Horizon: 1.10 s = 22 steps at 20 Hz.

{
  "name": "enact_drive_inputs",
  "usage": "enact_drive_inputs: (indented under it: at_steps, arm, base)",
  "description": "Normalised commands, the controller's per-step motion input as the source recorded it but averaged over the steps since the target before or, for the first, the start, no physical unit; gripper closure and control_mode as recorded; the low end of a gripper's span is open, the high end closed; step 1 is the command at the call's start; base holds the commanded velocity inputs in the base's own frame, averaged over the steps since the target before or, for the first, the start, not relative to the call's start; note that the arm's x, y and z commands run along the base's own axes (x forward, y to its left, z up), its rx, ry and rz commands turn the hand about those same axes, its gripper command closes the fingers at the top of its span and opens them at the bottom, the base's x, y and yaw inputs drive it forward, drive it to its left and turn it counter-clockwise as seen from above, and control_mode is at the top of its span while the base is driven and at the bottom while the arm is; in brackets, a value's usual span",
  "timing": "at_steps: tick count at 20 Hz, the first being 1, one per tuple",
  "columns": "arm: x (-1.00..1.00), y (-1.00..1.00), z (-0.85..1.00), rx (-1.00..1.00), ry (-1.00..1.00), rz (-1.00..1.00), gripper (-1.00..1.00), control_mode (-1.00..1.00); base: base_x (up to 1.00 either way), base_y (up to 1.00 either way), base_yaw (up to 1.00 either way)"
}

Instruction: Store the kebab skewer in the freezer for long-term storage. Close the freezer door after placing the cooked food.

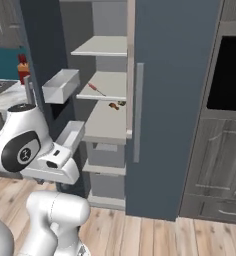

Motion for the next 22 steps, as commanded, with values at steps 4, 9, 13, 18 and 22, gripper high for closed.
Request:
enact_drive_inputs:
  at_steps: [4,9,13,18,22]
  arm:
    - [0.00,0.00,0.00,0.00,0.00,0.00,-1.00,1.00]
    - [0.00,0.00,0.00,0.00,0.00,0.00,-1.00,1.00]
    - [0.00,0.00,0.00,0.00,0.00,0.00,-1.00,1.00]
    - [0.00,0.00,0.00,0.00,0.00,0.00,-1.00,-1.00]
    - [0.08,0.27,0.00,-0.01,-0.07,-0.11,-1.00,-1.00]
  base:
    - [-0.10,0.50,-0.21]
    - [0.00,0.46,-0.17]
    - [0.00,0.40,-0.10]
    - [0.00,0.00,0.00]
    - [0.00,0.00,0.00]
